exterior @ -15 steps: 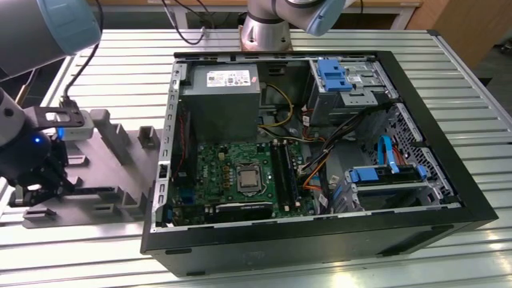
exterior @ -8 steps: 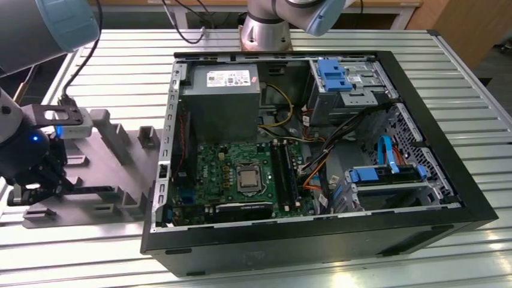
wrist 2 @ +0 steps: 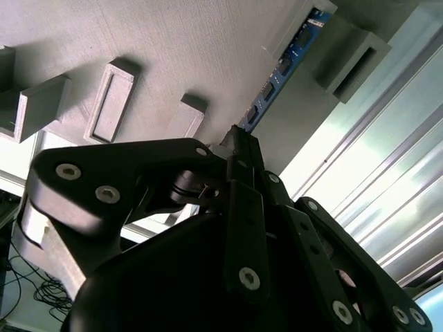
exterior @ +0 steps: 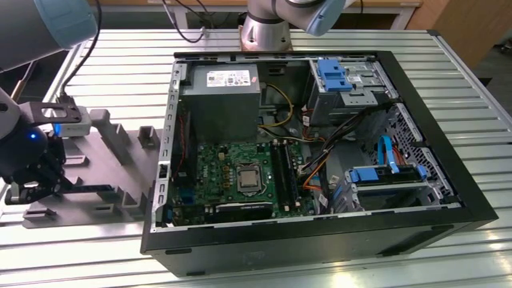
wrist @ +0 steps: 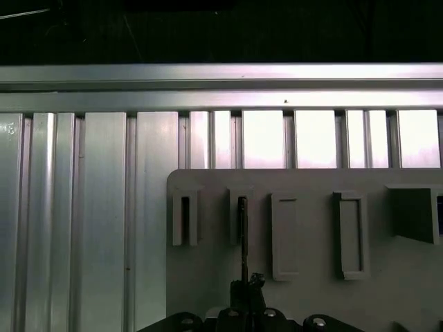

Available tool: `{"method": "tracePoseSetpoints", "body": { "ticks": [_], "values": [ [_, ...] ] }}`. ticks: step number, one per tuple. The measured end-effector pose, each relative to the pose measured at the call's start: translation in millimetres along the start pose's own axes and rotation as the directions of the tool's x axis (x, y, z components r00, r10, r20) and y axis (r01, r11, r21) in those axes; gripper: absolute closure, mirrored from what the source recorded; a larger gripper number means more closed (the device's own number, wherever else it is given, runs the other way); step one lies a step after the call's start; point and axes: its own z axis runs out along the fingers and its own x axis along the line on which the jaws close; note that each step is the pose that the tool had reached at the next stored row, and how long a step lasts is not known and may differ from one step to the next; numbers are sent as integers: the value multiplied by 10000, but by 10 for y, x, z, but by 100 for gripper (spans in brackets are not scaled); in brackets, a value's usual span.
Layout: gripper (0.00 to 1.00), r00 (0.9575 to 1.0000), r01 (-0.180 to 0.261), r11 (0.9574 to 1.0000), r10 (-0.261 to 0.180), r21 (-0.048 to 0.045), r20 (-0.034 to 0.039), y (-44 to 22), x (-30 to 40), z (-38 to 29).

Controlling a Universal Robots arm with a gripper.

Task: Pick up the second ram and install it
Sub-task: 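Pick up the second ram and move it above second insertion slot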

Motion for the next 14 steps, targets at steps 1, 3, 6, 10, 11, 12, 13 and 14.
{"method": "tracePoseSetpoints", "body": {
  "ticks": [1, 3, 6, 10, 11, 12, 13, 14],
  "values": [
    [88, 10000, 1, 10000, -1, 4, 2, 0, -1, -7],
    [88, 10000, 1, 10000, -1, 6, 1, 0, -1, -23],
    [88, 10000, 1, 10000, -1, 9, 1, 1, -4, -47],
    [88, 10000, 1, 10000, -1, 14, 2, 3, -9, -78],
    [88, 10000, 1, 10000, -1, 14, 2, 3, -10, -86],
    [88, 10000, 1, 10000, -1, 14, 1, 4, -11, -96],
    [88, 10000, 1, 10000, -1, 14, 1, 4, -13, -105],
    [88, 10000, 1, 10000, -1, 16, 2, 4, -15, -113]
  ]
}}
